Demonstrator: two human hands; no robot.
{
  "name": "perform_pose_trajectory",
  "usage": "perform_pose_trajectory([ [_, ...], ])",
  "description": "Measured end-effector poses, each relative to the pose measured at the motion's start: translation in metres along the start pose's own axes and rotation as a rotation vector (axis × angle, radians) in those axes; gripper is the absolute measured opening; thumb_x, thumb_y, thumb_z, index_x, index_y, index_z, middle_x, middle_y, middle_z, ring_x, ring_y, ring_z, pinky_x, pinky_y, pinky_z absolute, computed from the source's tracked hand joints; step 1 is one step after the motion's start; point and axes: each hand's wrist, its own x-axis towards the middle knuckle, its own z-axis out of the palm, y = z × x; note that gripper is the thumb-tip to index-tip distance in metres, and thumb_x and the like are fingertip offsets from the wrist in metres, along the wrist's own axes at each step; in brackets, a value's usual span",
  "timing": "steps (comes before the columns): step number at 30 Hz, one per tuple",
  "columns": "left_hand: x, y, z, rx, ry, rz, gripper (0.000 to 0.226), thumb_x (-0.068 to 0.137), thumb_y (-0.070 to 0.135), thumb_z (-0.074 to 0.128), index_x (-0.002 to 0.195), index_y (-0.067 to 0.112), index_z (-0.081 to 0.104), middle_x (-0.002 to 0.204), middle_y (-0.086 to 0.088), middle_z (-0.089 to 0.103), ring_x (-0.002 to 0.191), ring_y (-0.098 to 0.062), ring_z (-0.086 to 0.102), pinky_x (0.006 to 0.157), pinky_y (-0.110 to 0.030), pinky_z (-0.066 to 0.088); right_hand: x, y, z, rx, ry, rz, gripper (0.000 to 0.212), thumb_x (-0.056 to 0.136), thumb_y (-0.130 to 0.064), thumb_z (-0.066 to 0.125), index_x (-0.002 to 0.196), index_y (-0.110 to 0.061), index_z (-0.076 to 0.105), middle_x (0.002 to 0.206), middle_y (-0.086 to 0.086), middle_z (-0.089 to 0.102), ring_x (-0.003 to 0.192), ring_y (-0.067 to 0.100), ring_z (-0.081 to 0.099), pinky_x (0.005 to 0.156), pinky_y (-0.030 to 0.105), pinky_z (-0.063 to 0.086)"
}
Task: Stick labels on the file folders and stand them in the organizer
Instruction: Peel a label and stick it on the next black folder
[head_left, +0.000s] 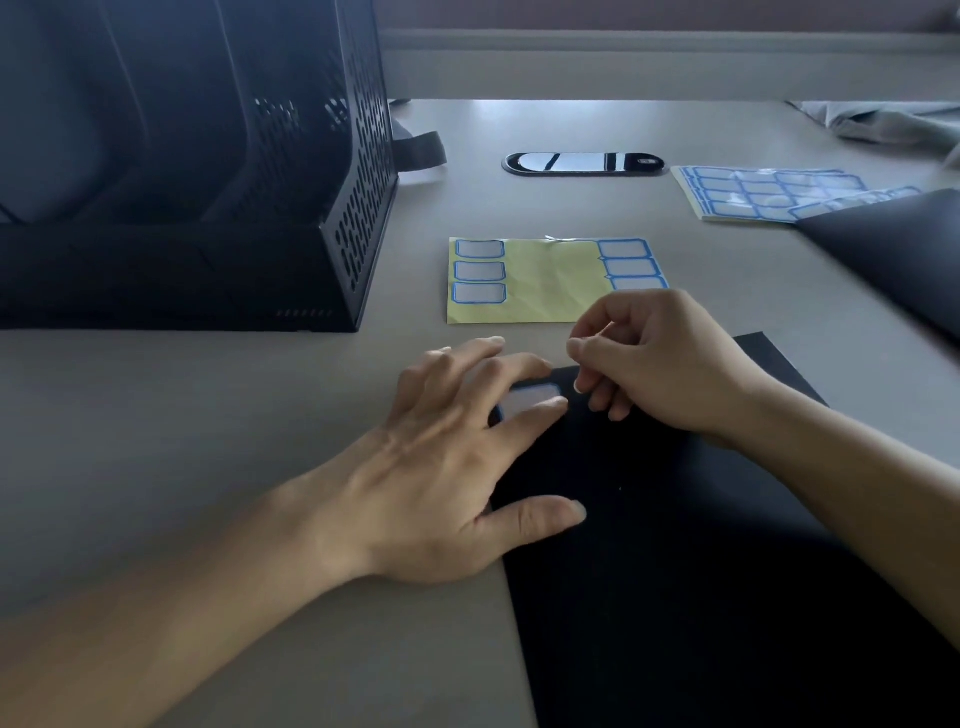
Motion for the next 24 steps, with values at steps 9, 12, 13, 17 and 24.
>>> perform_pose_trajectory([
  [9,-0.016,-0.03,-0.002,-0.005,0.109,0.058,0.066,0.093,0.068,0.035,0.132,0.021,0.061,0.141,0.011,0.052,0.13,-0.022,0.041,0.101,-0.044,0.039,-0.018,-0.004,-0.015,-0.606,-0.1,-0.491,0.024,0.084,-0.026,0.052,0.095,-0.027,0.074,0.107,-0.017,0.065,0.076,-0.013,0.057,0.067,0.015,0.046],
  [12,-0.014,-0.03,-0.003,-0.026,0.124,0.064,0.066,0.092,0.07,0.036,0.131,0.023,0.061,0.137,0.016,0.054,0.128,-0.019,0.042,0.099,-0.044,0.04,-0.025,-0.011,-0.018,-0.756,-0.179,-0.409,0.047,0.078,-0.029,0.037,0.11,-0.031,0.072,0.119,-0.02,0.067,0.102,-0.002,0.062,0.087,0.021,0.051],
  [13,-0.013,-0.03,-0.004,-0.048,0.128,0.06,0.065,0.092,0.07,0.036,0.132,0.025,0.059,0.135,0.017,0.056,0.126,-0.017,0.043,0.099,-0.044,0.04,-0.028,-0.014,-0.018,-0.79,-0.217,-0.38,0.053,0.076,-0.029,0.034,0.115,-0.035,0.069,0.12,-0.019,0.067,0.107,0.007,0.063,0.089,0.03,0.053],
  [17,-0.01,-0.029,-0.006,-0.042,0.099,0.055,0.068,0.092,0.072,0.032,0.136,0.026,0.055,0.13,0.016,0.057,0.125,-0.015,0.043,0.104,-0.038,0.033,-0.033,-0.022,-0.02,-0.943,-0.349,-0.311,0.061,0.083,-0.025,0.035,0.138,-0.049,0.045,0.132,-0.013,0.062,0.107,0.015,0.064,0.089,0.036,0.054],
  [24,-0.008,-0.027,-0.003,-0.045,0.075,0.052,0.069,0.093,0.071,0.031,0.133,0.023,0.059,0.144,0.01,0.046,0.142,-0.02,0.027,0.109,-0.043,0.037,-0.044,-0.02,-0.003,-1.135,-0.306,-0.308,0.043,0.088,-0.019,0.035,0.126,-0.03,0.052,0.131,-0.008,0.055,0.094,0.024,0.065,0.077,0.041,0.056],
])
